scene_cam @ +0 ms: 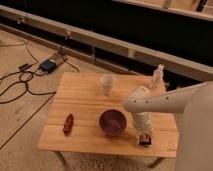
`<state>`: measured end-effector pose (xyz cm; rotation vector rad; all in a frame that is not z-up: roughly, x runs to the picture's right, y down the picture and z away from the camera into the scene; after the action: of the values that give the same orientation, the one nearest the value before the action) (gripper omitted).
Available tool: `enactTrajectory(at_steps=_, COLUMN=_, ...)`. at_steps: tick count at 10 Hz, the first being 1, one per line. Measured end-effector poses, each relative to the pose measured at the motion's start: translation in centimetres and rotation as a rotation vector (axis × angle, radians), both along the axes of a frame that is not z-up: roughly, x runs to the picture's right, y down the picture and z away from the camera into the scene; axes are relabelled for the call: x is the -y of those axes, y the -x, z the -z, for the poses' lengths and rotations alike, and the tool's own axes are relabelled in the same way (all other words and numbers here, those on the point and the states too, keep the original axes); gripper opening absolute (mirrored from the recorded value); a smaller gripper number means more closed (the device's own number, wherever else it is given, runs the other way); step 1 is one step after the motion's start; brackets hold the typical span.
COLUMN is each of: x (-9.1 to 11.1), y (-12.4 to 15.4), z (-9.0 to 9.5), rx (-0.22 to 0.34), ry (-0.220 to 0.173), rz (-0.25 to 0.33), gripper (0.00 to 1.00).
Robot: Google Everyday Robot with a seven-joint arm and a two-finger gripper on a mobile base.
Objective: Place the eraser on the white sponge
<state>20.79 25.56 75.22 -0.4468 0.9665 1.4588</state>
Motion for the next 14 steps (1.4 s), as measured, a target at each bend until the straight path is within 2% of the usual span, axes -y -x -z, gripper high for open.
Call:
enactTrajectory(at_steps=1, x=0.1, y=0.2, z=-0.1, rx=0.001, ry=0.002, rz=0.0, gripper=0.72)
enactTrajectory(at_steps=2, x=0.1, y=0.3, z=-0.2, rx=0.001, ry=0.003, rz=0.001, gripper=0.78)
enactTrajectory(at_steps=3, x=0.2, y=0.5, z=-0.2, rx=0.002, ry=0.004, rz=0.004, gripper=0.8)
enactTrajectory(at_steps=8, x=0.7, y=0.0, z=0.4, rx=-0.012, ry=0.009, rz=0.03, gripper=0.8)
enactTrajectory(at_steps=11, x=2.8, y=-0.2, z=1.2, rx=-0.023, ry=-0.028, rz=0.064, gripper=0.8)
enactTrajectory(at_steps=14, x=2.9, y=-0.2, z=1.2, rx=-0.023, ry=-0.029, rz=0.065, gripper=0.8)
